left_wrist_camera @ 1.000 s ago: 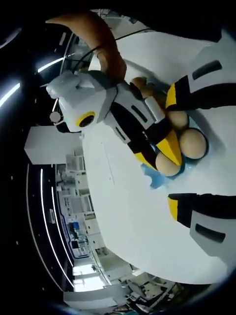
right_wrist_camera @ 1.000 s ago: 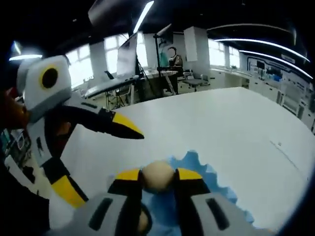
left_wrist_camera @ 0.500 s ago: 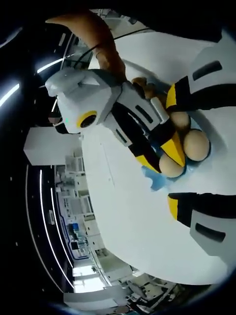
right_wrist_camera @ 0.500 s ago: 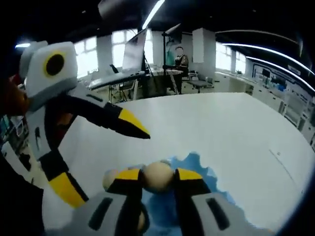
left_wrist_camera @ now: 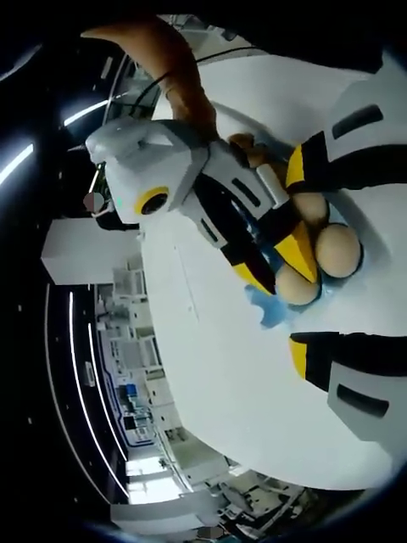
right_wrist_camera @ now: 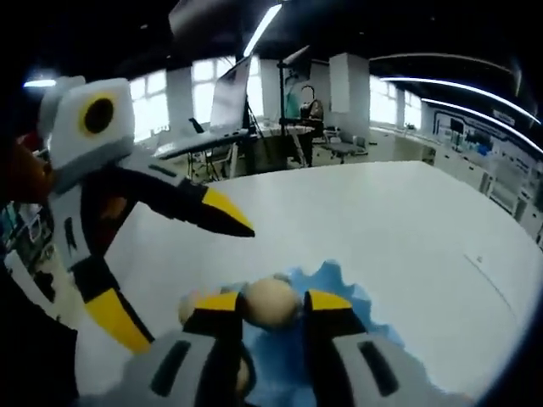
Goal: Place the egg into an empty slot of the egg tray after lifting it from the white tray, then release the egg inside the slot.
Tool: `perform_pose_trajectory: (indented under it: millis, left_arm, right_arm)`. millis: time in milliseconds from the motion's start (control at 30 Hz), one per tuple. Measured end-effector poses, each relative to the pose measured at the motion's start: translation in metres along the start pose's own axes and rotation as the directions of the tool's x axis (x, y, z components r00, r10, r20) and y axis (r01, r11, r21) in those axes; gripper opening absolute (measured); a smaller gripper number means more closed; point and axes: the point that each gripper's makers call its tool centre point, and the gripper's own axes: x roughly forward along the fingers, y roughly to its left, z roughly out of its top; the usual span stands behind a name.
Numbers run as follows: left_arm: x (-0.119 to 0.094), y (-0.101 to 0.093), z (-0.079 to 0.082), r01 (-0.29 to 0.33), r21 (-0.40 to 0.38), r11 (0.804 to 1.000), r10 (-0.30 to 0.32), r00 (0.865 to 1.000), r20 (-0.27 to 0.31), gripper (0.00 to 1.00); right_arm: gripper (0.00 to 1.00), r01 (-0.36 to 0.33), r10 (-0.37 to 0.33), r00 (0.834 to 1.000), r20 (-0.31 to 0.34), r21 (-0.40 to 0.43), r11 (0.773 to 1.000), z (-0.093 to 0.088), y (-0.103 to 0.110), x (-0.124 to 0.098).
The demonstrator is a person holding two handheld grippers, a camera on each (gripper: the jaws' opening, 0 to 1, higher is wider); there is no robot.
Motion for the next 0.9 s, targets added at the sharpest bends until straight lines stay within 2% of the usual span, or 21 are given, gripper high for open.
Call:
perform_pose_trajectory:
  millis: [167,333,367,467,600,700,800,900]
  left_arm:
    - [0.001,-0.001,-0.001,0.005,0.003,1.000,-0.005,1.000,-0.006,0.66]
    - [0.002,-0.002,0.001,0.010,0.004,1.000,-0.010,1.000,0.000,0.66]
    - [0.003,-0.002,0.001,0.010,0.003,1.000,-0.010,1.000,0.001,0.66]
    - [0.004,-0.001,0.001,0.012,0.002,1.000,-0.012,1.000,0.001,0.65]
    - [0.006,-0.002,0.003,0.020,0.000,1.000,-0.020,1.000,0.006,0.65]
    - [0.006,-0.003,0.004,0.022,0.002,1.000,-0.022,1.000,0.008,0.65]
    - [0.006,-0.002,0.004,0.024,0.002,1.000,-0.024,1.000,0.010,0.65]
    - [0.006,-0.001,0.003,0.023,0.001,1.000,-0.023,1.000,0.009,0.65]
  right_arm:
    - [0.27,0.004,-0.004,1.000,0.016,0.039,0.999,-0.003,-0.002,-0.012]
    - [0.26,0.036,-0.050,0.990,0.132,0.109,0.993,0.006,-0.009,-0.044]
    - [0.26,0.055,-0.079,0.984,0.157,0.151,0.987,0.006,-0.013,-0.053]
    - [0.26,0.118,-0.155,0.971,0.184,0.199,0.973,0.002,-0.027,-0.077]
    - [0.26,0.206,-0.247,0.955,0.165,0.232,0.951,-0.017,-0.044,-0.110]
    - [0.26,0.250,-0.294,0.941,0.165,0.241,0.938,-0.024,-0.051,-0.127]
    - [0.26,0.344,-0.394,0.904,0.165,0.264,0.901,-0.038,-0.064,-0.161]
    - [0.27,0.409,-0.460,0.877,0.137,0.291,0.865,-0.054,-0.073,-0.186]
